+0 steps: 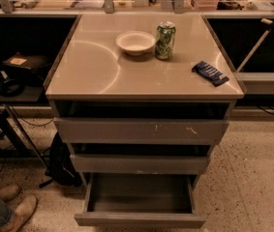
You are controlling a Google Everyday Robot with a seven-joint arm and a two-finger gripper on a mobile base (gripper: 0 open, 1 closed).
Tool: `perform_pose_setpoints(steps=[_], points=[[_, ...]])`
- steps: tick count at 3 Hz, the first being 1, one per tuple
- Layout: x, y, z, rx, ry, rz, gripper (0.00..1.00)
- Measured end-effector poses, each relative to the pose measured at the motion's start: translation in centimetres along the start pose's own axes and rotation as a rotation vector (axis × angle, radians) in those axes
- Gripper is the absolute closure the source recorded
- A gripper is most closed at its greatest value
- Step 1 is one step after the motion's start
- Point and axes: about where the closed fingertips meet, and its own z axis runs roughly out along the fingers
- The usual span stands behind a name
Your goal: Close bottom drawer
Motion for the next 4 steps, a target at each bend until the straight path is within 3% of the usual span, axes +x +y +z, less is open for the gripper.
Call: perform_pose_setpoints(steps=[1, 2, 3, 4], points=[[0.8, 0.4, 1.2, -0.017, 0.033, -0.002, 0.0], [4.5, 1.3, 4.1, -0.084, 0.143, -0.001, 0.0], [8.0, 2.9, 6.7, -0.213, 0.239, -0.016, 0.0], [9.6, 4.2, 9.5, -0.332, 0.3, -0.032, 0.0]])
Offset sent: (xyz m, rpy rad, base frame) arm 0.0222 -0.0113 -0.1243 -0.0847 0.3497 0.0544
